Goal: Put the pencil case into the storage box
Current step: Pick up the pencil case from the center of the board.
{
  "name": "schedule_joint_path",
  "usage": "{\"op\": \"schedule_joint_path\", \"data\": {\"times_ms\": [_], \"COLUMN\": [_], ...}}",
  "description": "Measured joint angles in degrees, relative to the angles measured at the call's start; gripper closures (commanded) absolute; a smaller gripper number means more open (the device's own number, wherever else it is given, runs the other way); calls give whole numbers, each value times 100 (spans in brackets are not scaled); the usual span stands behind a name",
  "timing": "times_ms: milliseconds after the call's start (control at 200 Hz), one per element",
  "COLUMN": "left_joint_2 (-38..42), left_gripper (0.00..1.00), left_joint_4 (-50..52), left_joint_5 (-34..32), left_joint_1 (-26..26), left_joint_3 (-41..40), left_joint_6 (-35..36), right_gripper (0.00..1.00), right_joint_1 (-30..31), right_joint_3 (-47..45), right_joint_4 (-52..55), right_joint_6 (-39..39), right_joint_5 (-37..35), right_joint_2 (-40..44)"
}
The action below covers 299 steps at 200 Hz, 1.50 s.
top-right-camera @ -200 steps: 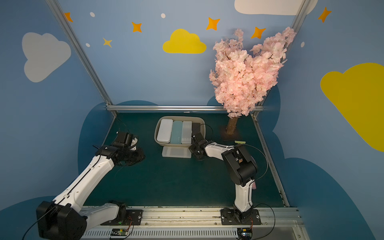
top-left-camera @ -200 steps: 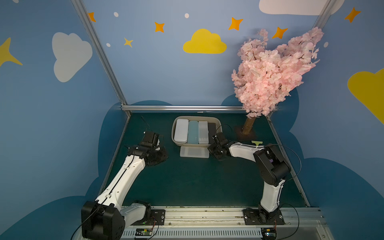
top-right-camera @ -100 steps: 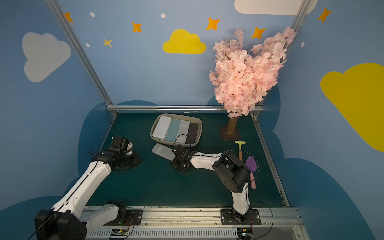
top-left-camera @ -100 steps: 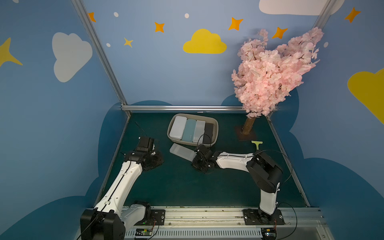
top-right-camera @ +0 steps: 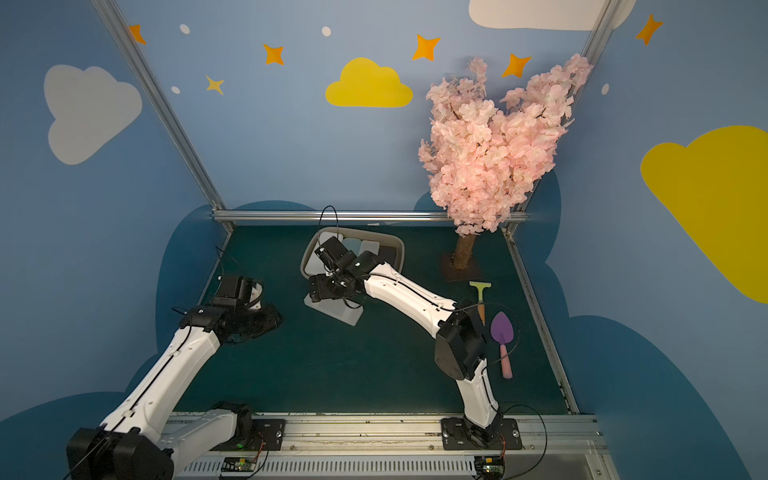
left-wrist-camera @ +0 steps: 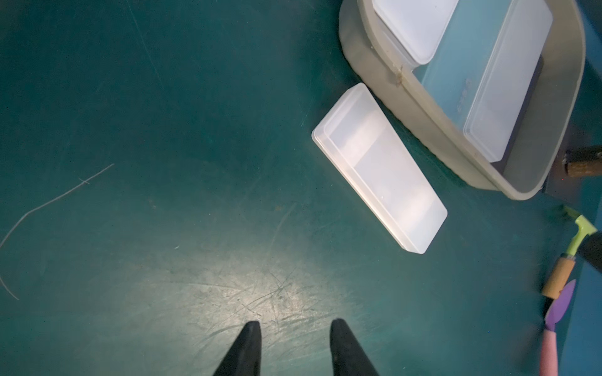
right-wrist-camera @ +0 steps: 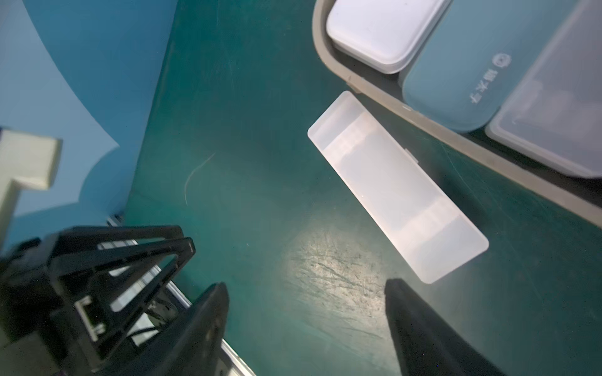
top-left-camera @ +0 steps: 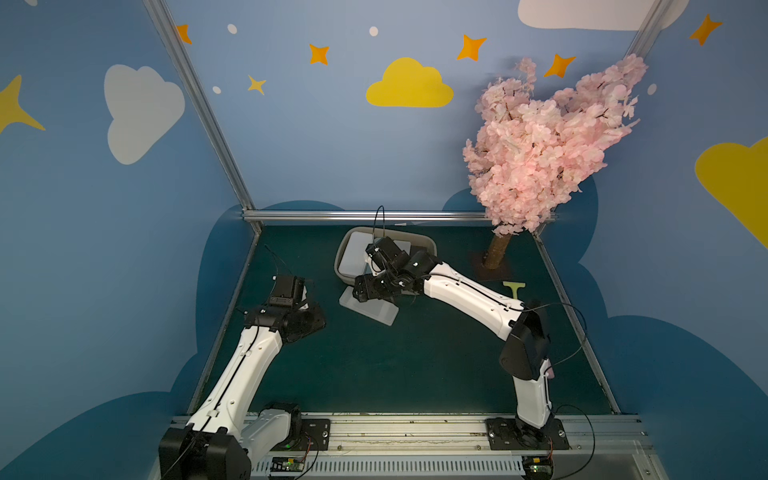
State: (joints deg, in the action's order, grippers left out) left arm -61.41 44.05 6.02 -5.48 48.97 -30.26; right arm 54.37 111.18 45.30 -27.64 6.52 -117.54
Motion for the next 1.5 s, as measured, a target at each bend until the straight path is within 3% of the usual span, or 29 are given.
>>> {"op": "schedule_joint_path", "data": {"times_ms": [265, 561, 781, 1357, 1497], "left_joint_2": [-9, -181, -214, -214, -214], "left_gripper": [54, 52, 41, 40, 41], "left_joint_4": [57, 85, 96, 190, 197], "left_joint_5": [-63, -70, -105, -133, -133], "left_joint_1": [35, 50, 50, 59, 59], "left_joint_3": [42, 87, 105, 105, 105], "left_joint_6": [90, 136, 109, 39, 39], "right_gripper": [6, 2, 2, 2, 10], "right_joint_1": [-20, -179, -297, -310, -278], "right_joint_3": [-168, 28, 365, 929, 955], "right_joint_4": [883, 839, 791, 623, 592], "right_joint_6": [2398, 3692, 4065, 3877, 3709], "right_joint_5": [-87, -444, -566, -413, -400], "right_joint_2": [-918, -942, -1364, -2098, -2208]}}
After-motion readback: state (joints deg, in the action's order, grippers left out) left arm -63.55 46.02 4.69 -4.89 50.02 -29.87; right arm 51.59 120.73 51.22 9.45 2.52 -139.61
